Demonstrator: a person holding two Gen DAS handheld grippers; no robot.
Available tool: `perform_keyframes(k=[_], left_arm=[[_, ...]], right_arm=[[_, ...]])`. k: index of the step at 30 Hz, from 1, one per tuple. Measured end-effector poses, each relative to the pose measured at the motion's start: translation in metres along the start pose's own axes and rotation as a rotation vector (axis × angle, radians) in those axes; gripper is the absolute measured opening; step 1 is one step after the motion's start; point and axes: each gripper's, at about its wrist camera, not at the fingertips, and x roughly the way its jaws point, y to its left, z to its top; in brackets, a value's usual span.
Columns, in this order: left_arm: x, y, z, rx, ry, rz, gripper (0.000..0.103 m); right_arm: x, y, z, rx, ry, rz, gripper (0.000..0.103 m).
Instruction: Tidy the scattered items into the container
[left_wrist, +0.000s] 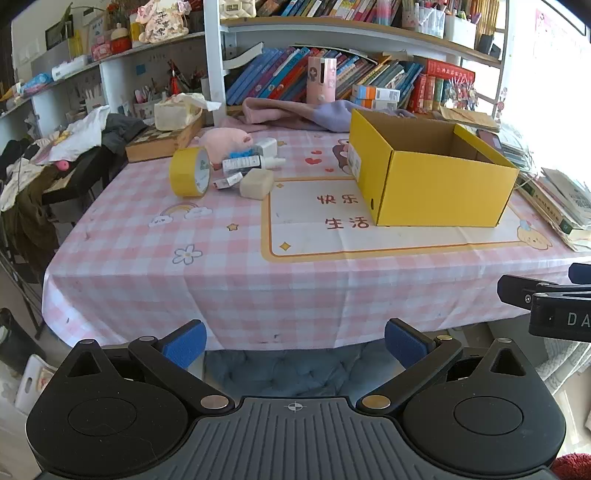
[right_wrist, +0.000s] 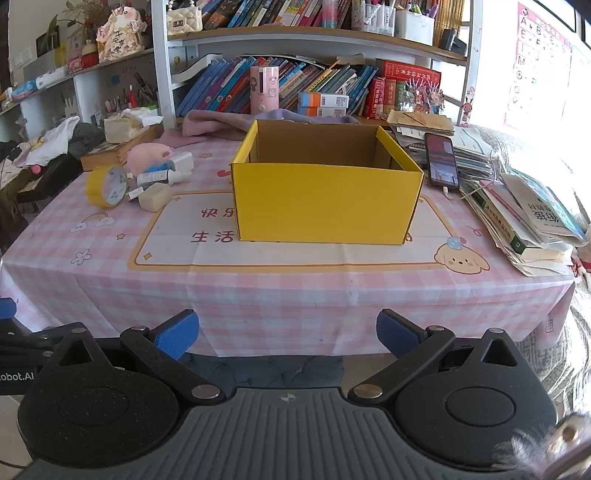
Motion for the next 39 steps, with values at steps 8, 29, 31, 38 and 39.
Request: perform_keyframes(k=[8,29,31,38,39], left_arm=[[0.0002,0.0014,0.0013,0.0,0.0,0.003,0.103],[0.0062,0.0051,0.0002,-0.001,0.01,-0.007,0.103],[0.0062,0.0054,0.0002,-0.001,0.01,-0.007,0.103],[0.0073,0.0076,-0.0008,-0.002,0.01,-0.01,0.103],[0.0076,0.0088,-0.0016,-0.003,0.008,-0.011,0.103]], right_arm=[[0.002,0.0013,0.0006,0.001,0.002,0.002,0.103],[0.0044,0.0038,-0.0025,-0.001,0.011,0.001,0.103],[0.0047,0.0042,-0.0039,-0.003,0.012,0.002,0.103],[0.0058,0.008,-0.0028,-0.012,0.021,0.004,0.103],[0.0056,0.0085,-0.0023,-0.013,0.022,0.004,0.103]])
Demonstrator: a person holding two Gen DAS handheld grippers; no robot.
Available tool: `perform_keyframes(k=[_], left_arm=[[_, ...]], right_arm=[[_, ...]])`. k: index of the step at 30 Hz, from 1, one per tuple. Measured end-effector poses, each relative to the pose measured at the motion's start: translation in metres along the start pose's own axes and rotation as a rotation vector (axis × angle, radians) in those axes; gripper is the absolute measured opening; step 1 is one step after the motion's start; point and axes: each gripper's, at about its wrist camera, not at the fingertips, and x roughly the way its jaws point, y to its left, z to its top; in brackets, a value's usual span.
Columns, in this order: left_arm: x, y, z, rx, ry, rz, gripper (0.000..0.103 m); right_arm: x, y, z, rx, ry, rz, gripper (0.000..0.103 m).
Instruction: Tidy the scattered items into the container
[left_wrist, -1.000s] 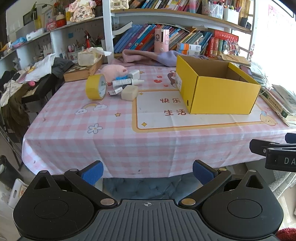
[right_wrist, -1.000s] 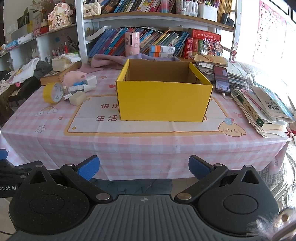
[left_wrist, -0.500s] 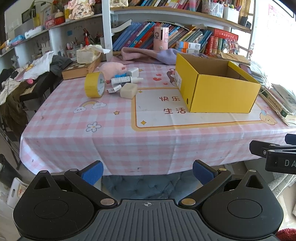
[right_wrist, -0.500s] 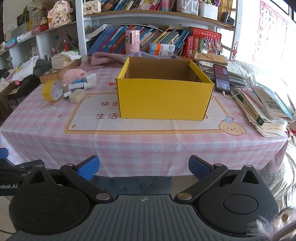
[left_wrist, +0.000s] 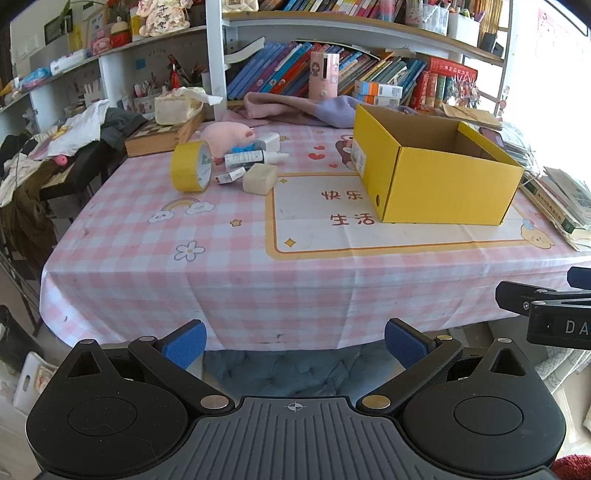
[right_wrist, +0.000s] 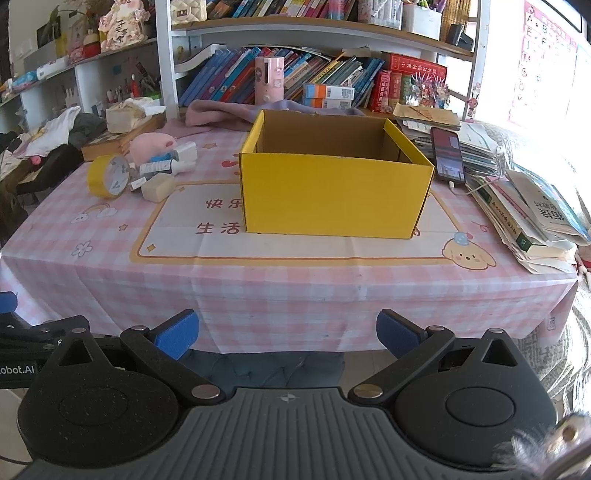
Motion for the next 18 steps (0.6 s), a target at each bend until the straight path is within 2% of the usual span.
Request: perform_keyframes(k=[10,18], left_arm=[[-0.001,0.003,0.001,-0.003,0.0,0.006,0.103],[-0.007,0.003,0.002,0.004,-0.008,0.017,0.103]], right_arm=[[-0.001,0.005,0.002,-0.013,0.004,-0.004,0.103],[-0.012,0.016,0.005,-0.07,-0.021,0.006,0.103]])
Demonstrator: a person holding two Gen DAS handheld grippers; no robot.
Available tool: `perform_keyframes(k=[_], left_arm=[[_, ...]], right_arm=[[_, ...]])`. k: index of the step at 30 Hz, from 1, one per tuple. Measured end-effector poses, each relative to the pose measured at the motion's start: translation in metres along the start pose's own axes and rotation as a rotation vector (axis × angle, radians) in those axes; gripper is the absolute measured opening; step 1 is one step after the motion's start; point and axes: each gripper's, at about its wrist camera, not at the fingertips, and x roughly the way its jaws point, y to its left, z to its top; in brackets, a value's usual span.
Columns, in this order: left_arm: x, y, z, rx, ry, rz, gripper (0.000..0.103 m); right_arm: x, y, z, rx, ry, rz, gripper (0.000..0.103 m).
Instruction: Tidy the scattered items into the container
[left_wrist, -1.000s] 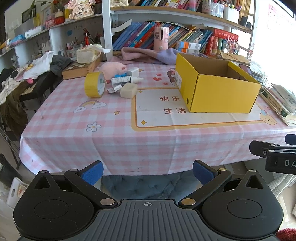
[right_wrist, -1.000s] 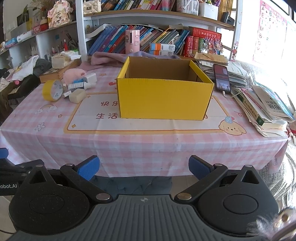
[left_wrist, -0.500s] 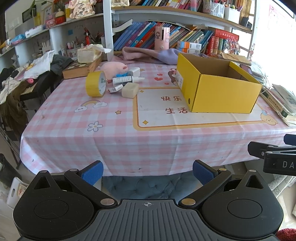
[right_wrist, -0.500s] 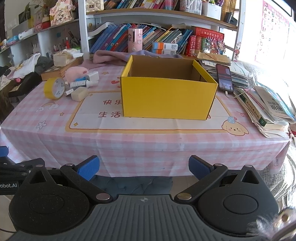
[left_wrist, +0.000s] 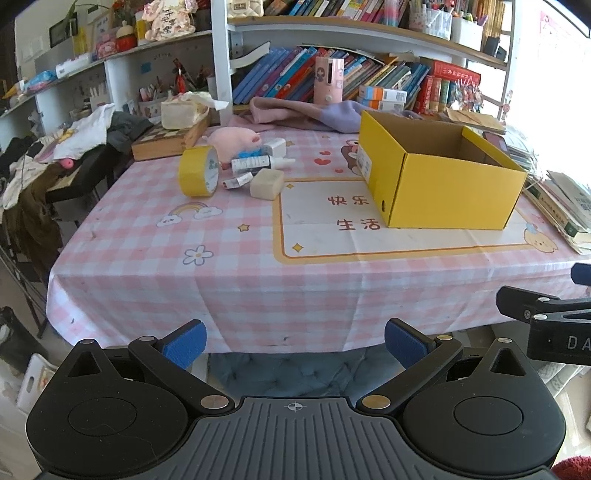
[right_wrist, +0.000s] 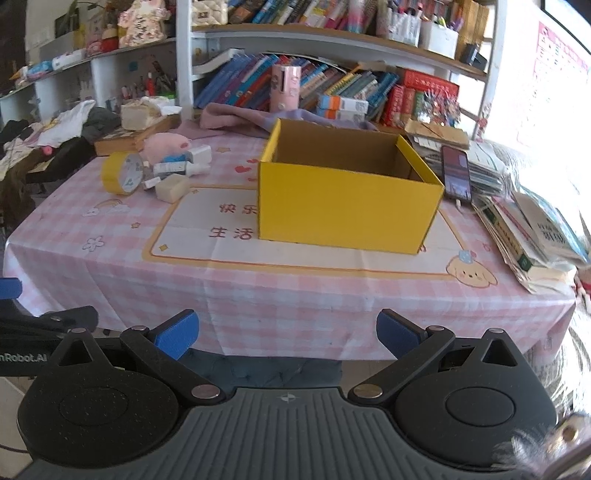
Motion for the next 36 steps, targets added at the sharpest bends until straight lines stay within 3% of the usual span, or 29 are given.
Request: perform_keyframes(k=[22,36], left_arm=[[-0.009,0.016,0.0,-0.053,-0.024,0.013,0.103],[-0.014,0.013,-0.004,-0.022,-0.028,0.041,0.103]], right_arm=[[0.001,0.012,0.004,-0.021,0.002,0.044,0.103],[-0.003,0.015,0.005,-0.043,-0.004,0.049,0.103]])
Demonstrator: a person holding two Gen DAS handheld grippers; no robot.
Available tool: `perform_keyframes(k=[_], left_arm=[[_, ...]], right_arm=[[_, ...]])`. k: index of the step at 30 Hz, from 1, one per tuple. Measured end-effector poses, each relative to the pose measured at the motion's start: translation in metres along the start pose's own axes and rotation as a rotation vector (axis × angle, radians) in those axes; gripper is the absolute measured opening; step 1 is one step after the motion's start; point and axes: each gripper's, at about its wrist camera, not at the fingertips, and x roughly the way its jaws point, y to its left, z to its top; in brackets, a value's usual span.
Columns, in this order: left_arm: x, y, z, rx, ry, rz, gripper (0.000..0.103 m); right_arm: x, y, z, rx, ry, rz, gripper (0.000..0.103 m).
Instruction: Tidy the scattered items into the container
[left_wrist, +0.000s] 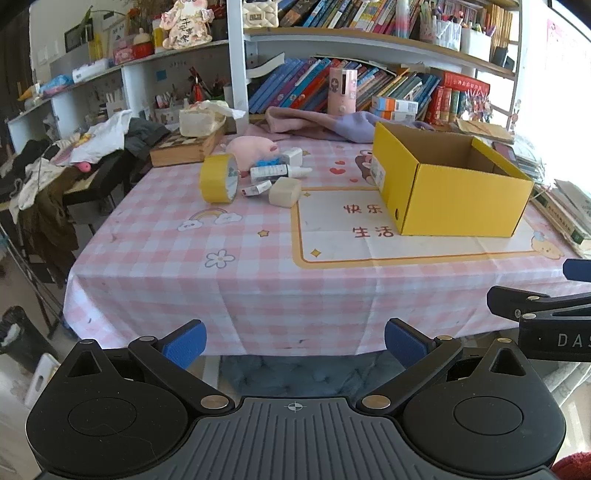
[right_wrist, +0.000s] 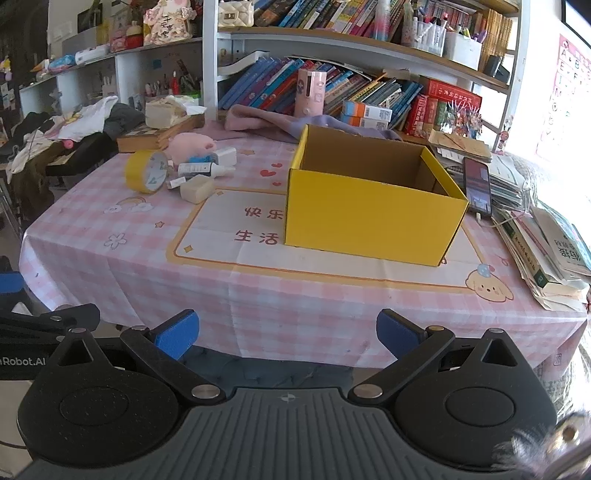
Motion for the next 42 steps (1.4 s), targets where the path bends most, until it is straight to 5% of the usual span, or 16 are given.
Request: perform_keyframes(k=[16,21,42], left_arm=[[-0.009,0.008,0.001,0.009,-0.033,-0.008,0.103],[-0.011,0.02,0.002,-0.026,-0.052,-0.06,0.103],[0.004,0.058,0.004,-0.101,-0.017,-0.012,0.103]], right_arm=[[-0.001,0.012,0.002,-0.015,-0.019,0.026,0.103],[-0.001,0.019,0.007,-0.023,-0.03,0.038,0.103],[0.024,0.053,0.029,-0.081,-0.043,0.111,0.103]])
